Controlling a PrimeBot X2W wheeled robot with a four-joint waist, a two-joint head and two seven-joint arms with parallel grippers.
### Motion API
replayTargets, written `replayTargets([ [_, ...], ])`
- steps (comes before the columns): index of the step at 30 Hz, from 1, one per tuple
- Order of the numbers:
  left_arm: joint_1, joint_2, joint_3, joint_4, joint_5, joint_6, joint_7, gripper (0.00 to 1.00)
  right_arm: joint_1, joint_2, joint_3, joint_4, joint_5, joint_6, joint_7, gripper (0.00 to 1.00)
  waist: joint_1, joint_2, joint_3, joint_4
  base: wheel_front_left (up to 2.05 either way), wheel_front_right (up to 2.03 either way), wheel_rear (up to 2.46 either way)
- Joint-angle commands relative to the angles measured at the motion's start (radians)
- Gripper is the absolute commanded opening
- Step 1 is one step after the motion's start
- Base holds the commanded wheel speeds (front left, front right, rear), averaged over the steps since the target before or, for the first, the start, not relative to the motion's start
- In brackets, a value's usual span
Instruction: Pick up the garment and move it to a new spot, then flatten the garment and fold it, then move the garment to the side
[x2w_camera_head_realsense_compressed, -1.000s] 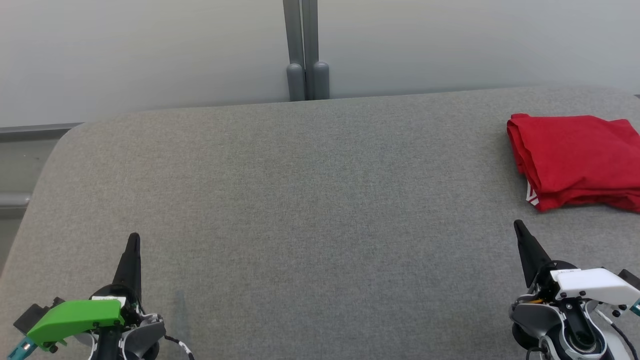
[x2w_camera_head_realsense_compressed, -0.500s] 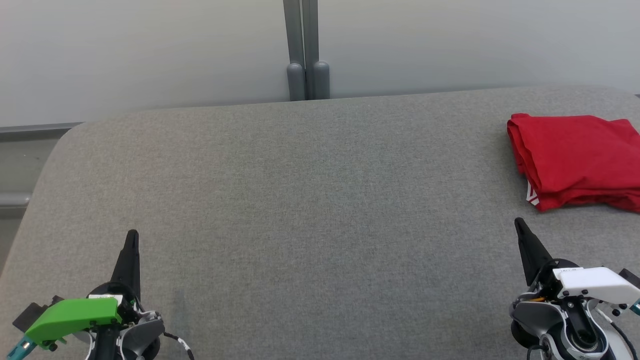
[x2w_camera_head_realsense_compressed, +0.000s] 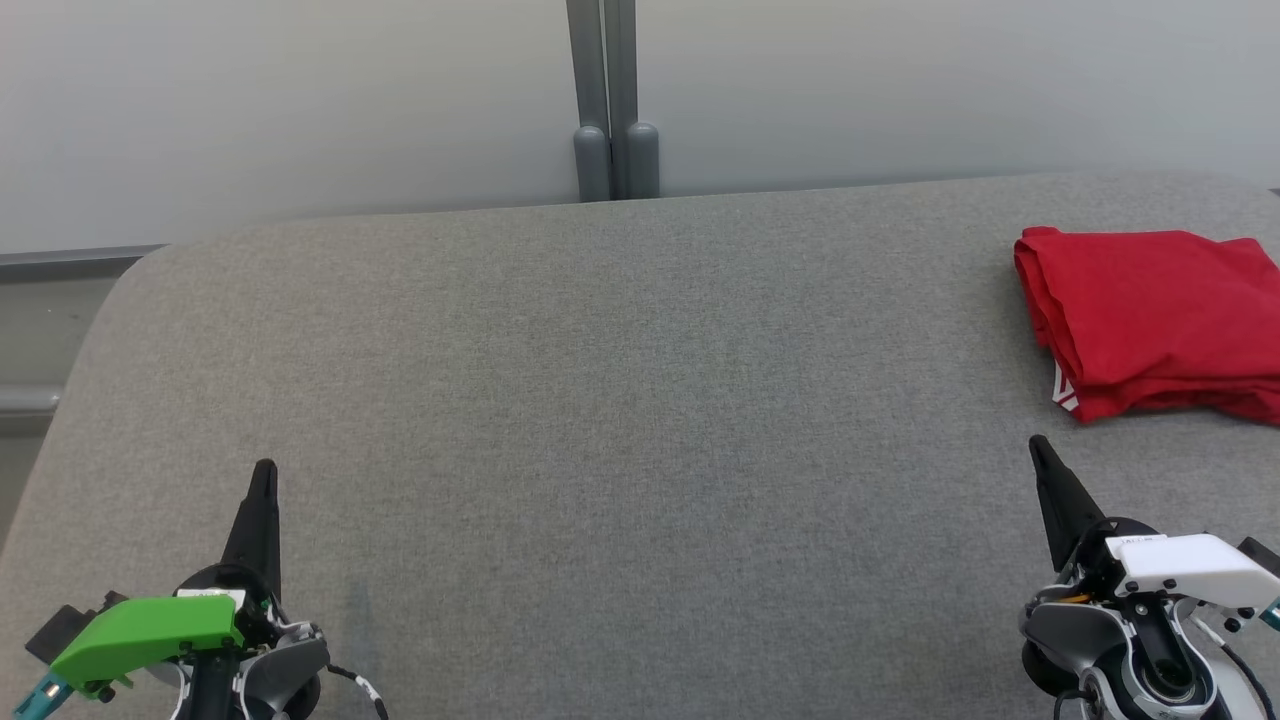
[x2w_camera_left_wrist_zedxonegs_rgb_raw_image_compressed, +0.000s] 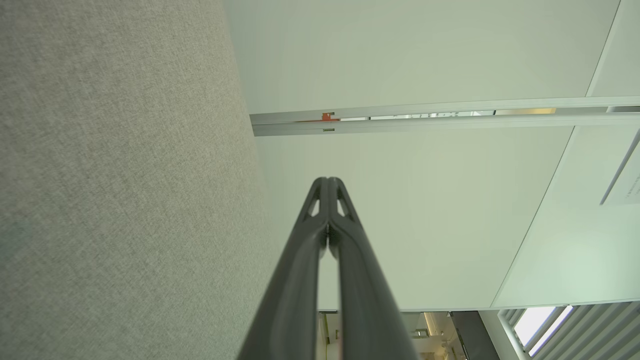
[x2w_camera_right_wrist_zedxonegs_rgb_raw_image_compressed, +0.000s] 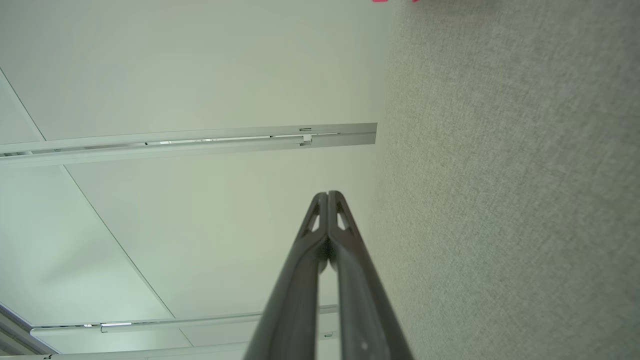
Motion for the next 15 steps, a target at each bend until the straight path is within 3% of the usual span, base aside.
replayTargets([
  [1,-0.013,0.001,0.002,-0.003,-0.002,-0.002,0.003,0.00,-0.007,-0.004,-0.002,-0.005,0.005,0.001,0.004,0.00,0.0000,-0.0001,0.000,0.000,0.00,0.00,0.00],
  [15,-0.013,0.001,0.002,-0.003,-0.002,-0.002,0.003,0.00,-0.007,-0.004,-0.002,-0.005,0.006,0.001,0.004,0.00,0.0000,-0.0001,0.000,0.000,0.00,0.00,0.00],
])
